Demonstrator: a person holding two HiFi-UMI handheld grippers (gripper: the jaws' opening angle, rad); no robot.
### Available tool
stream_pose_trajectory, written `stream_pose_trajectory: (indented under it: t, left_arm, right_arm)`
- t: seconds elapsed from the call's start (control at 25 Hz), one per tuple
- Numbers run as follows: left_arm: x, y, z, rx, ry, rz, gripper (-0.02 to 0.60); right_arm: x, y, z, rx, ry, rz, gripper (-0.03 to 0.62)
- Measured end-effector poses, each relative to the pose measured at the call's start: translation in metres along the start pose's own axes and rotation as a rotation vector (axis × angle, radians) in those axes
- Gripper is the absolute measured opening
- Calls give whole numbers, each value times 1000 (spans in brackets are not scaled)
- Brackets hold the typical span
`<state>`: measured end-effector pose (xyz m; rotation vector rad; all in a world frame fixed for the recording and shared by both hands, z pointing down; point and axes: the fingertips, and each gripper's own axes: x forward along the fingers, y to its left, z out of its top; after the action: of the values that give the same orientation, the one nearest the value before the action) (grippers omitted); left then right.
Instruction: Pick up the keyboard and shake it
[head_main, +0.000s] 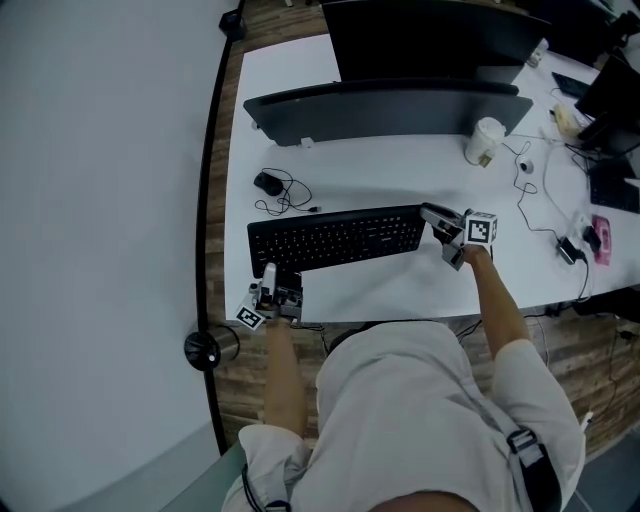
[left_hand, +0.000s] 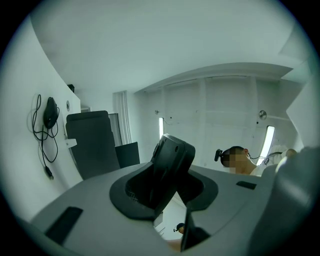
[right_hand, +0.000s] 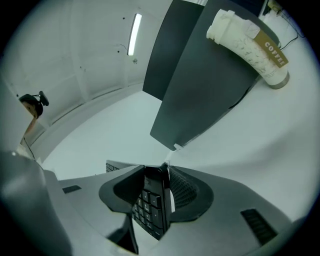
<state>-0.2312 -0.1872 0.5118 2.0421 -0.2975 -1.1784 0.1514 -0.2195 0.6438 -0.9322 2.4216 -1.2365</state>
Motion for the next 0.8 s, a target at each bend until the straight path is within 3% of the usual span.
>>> stream_pose_trajectory:
  t: [0.16, 0.32, 0.52, 0.8]
  left_arm:
    - [4, -4, 11, 10, 11, -23, 118]
    - [33, -8, 18, 66, 132, -61, 118]
    - [57, 8, 18, 260, 372, -17, 109]
    - [112, 13, -29, 512, 781, -3, 101]
  right_arm:
    - [5, 21, 11, -85, 60, 79, 162]
    - [-12, 46, 28, -223, 172, 179, 140]
    - [-39, 79, 71, -376, 158, 249, 126]
    - [-86, 111, 130, -610, 274, 221, 118]
